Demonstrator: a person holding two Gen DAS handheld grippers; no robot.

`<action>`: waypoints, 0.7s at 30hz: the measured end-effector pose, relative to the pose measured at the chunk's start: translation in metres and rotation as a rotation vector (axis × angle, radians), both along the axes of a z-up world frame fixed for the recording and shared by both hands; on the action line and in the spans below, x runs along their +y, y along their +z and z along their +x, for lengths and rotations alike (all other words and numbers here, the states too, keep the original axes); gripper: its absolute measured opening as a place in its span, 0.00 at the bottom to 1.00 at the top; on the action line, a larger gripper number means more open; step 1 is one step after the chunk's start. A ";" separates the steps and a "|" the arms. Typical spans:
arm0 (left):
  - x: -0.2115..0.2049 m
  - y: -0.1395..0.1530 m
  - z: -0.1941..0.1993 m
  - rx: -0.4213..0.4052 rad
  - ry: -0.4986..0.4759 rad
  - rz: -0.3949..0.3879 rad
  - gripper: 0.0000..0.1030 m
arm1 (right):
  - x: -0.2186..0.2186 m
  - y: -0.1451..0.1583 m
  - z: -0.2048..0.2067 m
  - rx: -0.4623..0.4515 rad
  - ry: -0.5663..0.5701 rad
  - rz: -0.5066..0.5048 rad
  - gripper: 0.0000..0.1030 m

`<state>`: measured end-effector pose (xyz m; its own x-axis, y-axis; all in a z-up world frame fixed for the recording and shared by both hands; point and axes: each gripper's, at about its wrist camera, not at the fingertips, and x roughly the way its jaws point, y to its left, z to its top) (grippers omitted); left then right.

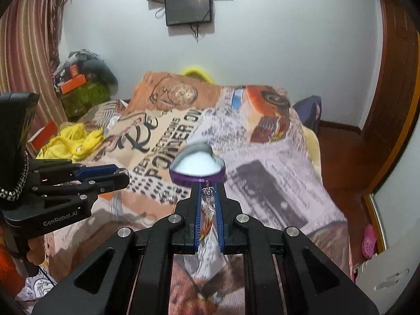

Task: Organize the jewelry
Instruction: 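Lower the ring into the heart tin with the left tool while the right tool drops the earring in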

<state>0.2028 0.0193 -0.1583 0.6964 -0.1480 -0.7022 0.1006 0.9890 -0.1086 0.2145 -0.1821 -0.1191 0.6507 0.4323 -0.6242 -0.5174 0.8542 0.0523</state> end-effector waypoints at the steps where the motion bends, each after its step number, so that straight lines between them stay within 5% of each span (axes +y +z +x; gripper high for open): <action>1: 0.002 0.003 0.002 -0.009 0.004 0.003 0.20 | 0.001 0.003 0.002 -0.009 0.000 0.003 0.09; 21: 0.007 0.005 0.055 -0.034 0.006 0.032 0.20 | 0.021 0.005 0.038 -0.050 0.019 0.034 0.09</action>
<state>0.2583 0.0267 -0.1532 0.7206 -0.1216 -0.6826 0.0976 0.9925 -0.0737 0.2526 -0.1616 -0.1137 0.6723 0.4652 -0.5758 -0.5360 0.8425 0.0549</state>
